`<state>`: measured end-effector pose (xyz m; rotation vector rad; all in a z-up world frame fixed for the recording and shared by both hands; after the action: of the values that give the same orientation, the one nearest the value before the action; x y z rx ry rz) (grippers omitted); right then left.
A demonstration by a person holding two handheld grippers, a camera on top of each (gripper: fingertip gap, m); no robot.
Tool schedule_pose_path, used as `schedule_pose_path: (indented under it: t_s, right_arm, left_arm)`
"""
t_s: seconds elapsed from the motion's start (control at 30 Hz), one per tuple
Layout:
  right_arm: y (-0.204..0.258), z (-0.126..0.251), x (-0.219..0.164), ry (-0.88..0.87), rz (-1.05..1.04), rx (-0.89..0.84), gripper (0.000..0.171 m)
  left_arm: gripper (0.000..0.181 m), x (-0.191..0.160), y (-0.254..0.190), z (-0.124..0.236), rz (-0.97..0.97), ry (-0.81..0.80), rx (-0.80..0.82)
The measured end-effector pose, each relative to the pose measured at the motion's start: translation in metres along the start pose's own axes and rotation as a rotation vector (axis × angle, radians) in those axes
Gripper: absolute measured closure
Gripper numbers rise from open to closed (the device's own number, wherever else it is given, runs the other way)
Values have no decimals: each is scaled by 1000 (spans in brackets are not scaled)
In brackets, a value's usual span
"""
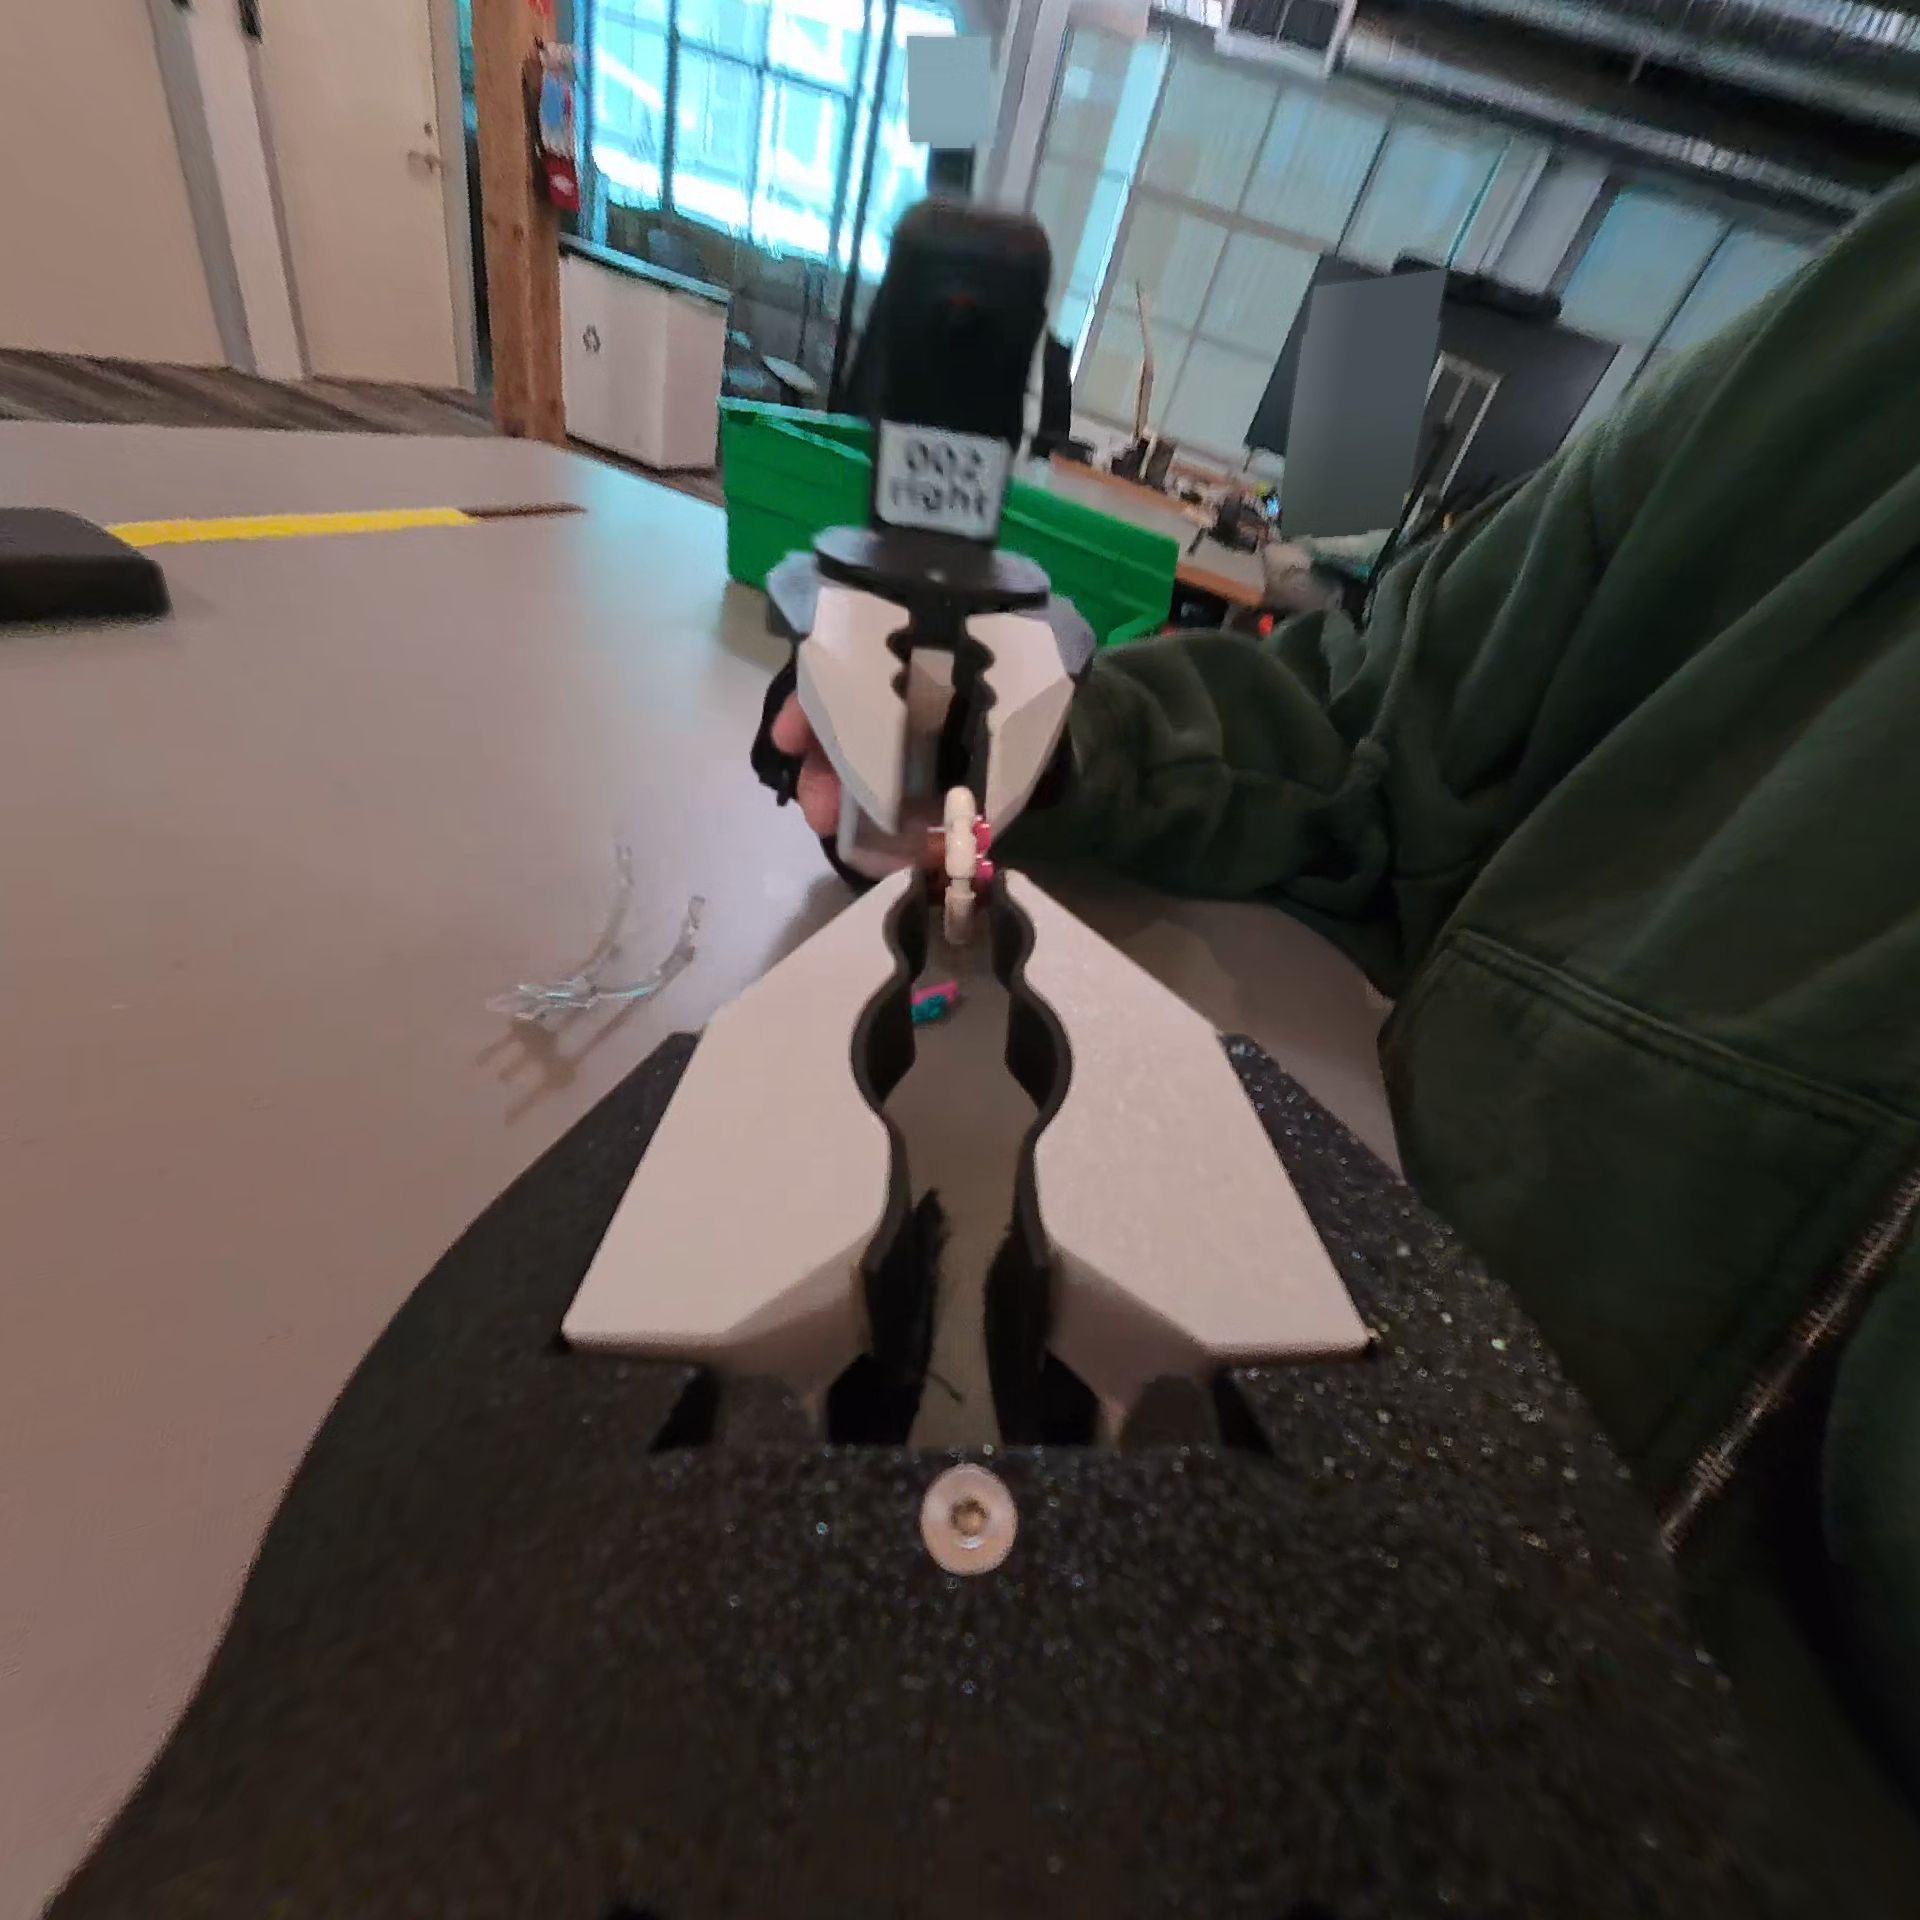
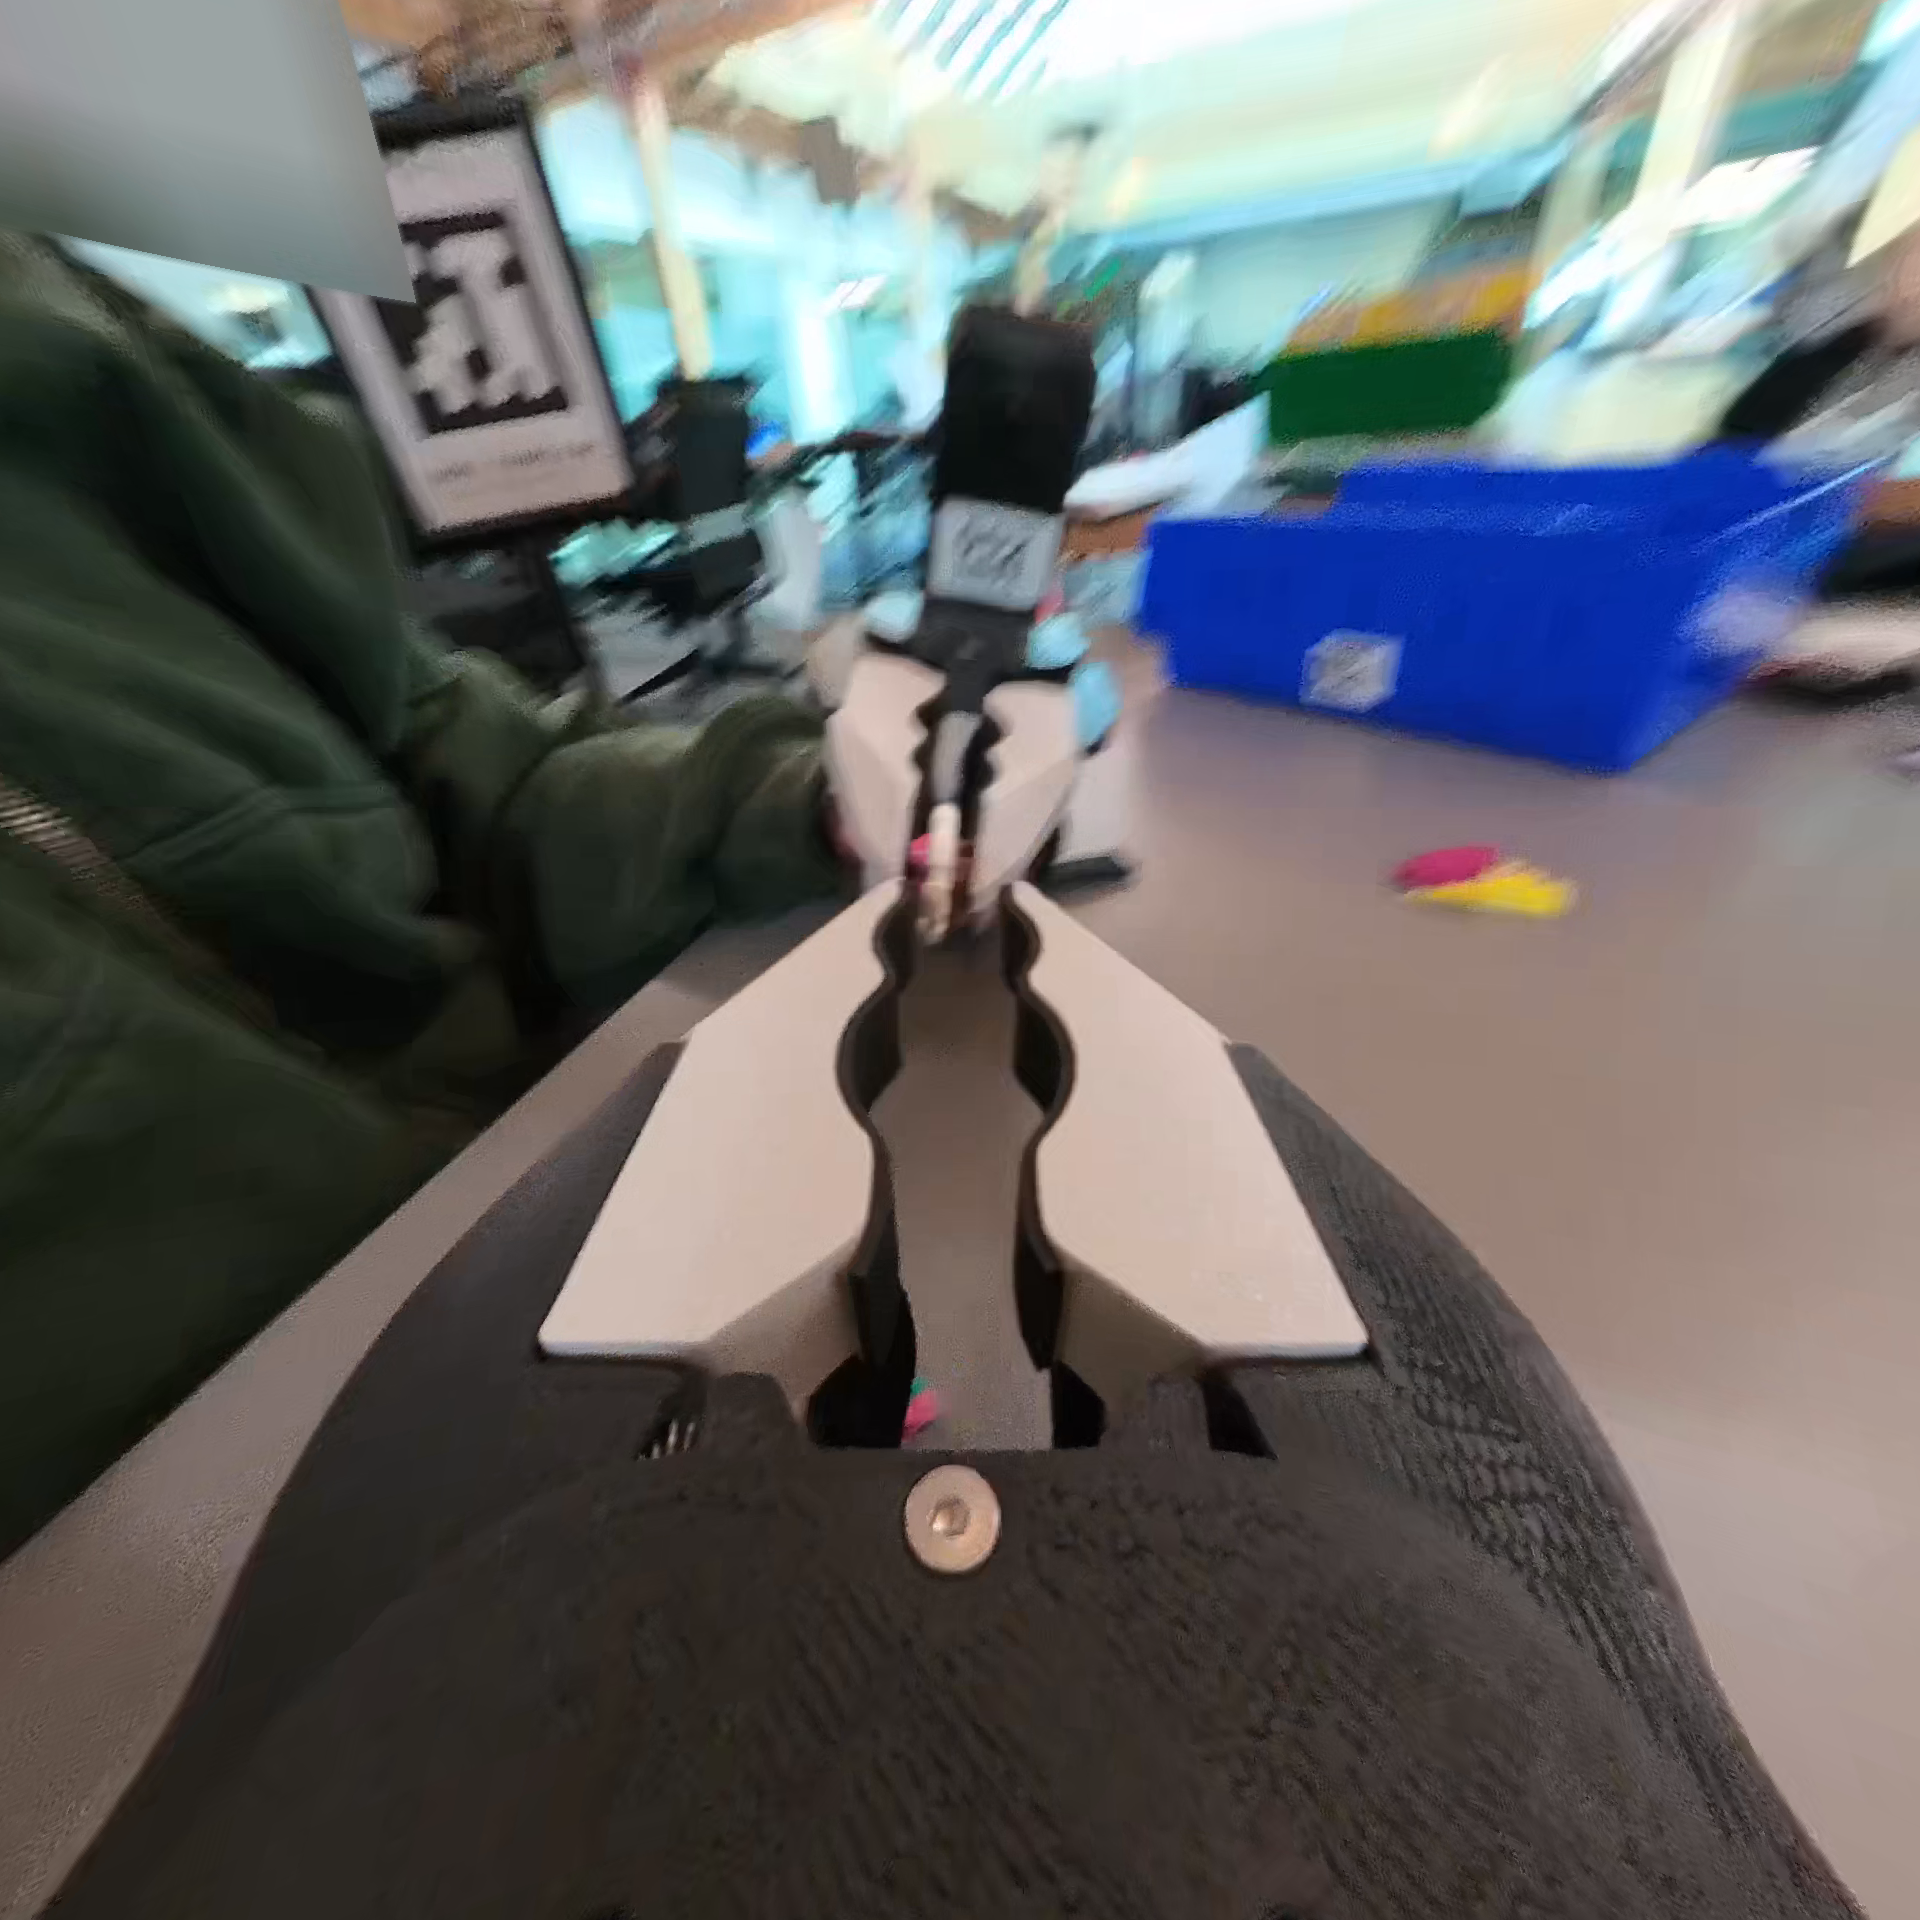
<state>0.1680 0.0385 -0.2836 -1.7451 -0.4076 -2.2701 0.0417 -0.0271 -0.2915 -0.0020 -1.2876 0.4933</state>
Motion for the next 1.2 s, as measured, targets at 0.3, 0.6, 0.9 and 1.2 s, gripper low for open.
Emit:
schedule_pose_path:
  t_s: [0.3, 0.6, 0.9, 1.2]
  right_arm:
    - [-29, 49, 11, -147, 218, -809, 152]
    - [-25, 37, 7, -111, 197, -743, 158]
    - [-14, 20, 8, -54, 303, -693, 159]
    - [-25, 8, 1, 51, 363, -680, 161]
  left_arm:
    - [172, 3, 3, 23, -166, -129, 235]
    - [172, 5, 18, 37, -25, -214, 295]
    - [173, 4, 26, 48, 65, -290, 311]
    - [172, 6, 30, 56, 77, -362, 343]
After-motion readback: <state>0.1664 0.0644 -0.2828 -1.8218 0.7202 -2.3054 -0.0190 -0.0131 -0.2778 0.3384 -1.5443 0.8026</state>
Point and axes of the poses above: each gripper's, where its closed fingertips meet, z back along the fingers, x out of its top, y = z × x across the jaws, the point moved 7 cm from there along z, back along the fingers, and after that the axes turned 15 degrees about y, right-handed, at the moved point
